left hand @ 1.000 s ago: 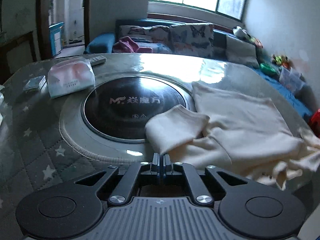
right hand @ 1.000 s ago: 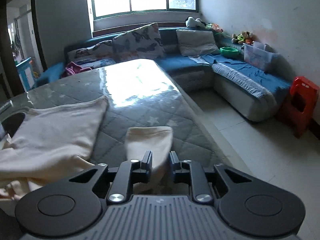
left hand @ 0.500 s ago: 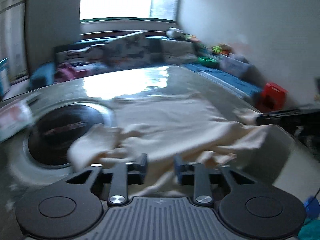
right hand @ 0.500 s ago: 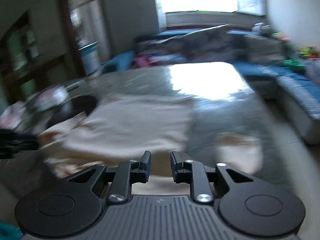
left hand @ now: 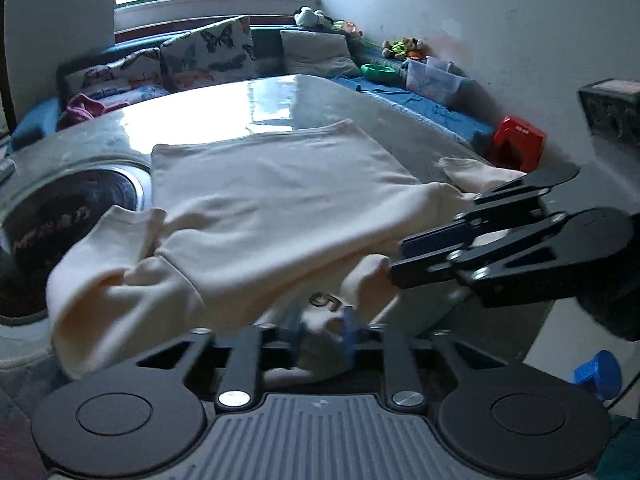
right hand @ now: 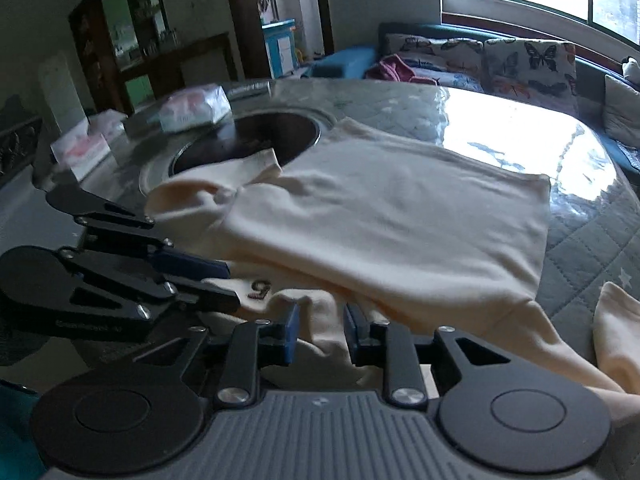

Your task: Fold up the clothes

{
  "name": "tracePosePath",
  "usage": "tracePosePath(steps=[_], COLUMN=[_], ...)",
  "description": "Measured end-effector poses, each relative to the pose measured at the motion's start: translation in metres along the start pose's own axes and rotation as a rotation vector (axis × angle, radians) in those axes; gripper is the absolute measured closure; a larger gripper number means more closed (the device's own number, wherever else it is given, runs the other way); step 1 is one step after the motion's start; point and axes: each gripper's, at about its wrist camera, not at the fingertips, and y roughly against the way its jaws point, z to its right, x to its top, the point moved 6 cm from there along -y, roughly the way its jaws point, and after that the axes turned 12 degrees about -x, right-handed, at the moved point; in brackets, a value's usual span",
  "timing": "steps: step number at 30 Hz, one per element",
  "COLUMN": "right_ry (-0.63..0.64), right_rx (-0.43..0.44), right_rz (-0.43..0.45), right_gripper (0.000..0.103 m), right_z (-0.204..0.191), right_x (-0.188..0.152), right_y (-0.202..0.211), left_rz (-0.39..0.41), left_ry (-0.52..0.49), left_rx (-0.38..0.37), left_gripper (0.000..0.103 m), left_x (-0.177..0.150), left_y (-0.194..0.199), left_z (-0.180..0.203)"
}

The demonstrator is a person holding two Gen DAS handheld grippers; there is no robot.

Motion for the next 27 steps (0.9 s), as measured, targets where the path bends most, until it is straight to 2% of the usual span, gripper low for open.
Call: tracePosePath(steps=[1, 3, 6, 7, 8, 11, 17, 21, 24, 27], right_ry=[0.008, 0.025, 0.049, 0.057, 0.066, 0.090, 0.147, 0.177, 0.158, 0.129], right_rx=[-0.005, -0.015, -0.030, -0.035, -0.040, -0.055, 0.021, 0.065, 0.078, 0.035], right_rz=[0.000, 0.001, 0.002, 0.003, 0.003, 0.004, -0.053, -0.103, -0.090, -0.037], right_gripper=[0.077, 0.072, 0.073, 0.076, 0.086, 0.098, 0.100, 0.099, 0.098, 0.092], right_z=[-0.001, -0.002, -0.005, -0.006, -0.006, -0.009, -0.019, -0.026, -0.023, -0.009], right_x=[0.000, -0.001, -0.003, -0.003, -0.003, -0.005, -0.019, -0.033, -0.030, -0.016], right_y=[0.000, 0.000, 0.000, 0.000, 0.000, 0.000, 0.019, 0.025, 0.032, 0.039], left_rz=[0.007, 0.031, 0.070, 0.076, 0.079, 0.076, 0.041, 0.051, 0.090, 0.103], left_ry=[-0.006, -0.013, -0.030, -0.036, -0.040, -0.048, -0.066, -0.062, -0.056, -0.035], left_rx=[0.002, -0.002, -0.018, -0.023, -0.027, -0.045, -0.072, -0.057, -0.045, -0.036], left_gripper=[0.094, 0.095, 0.096, 0.096, 0.096, 0.096, 0.095, 0.094, 0.094, 0.094], left_x=[0.000, 0.002, 0.004, 0.004, 0.003, -0.003, -0.017, -0.010, 0.004, 0.015], left_y=[0.002, 0.009, 0.020, 0.023, 0.027, 0.034, 0.040, 0.040, 0.039, 0.028], left_z=[0.001, 0.004, 0.011, 0.013, 0.015, 0.019, 0.019, 0.014, 0.010, 0.002])
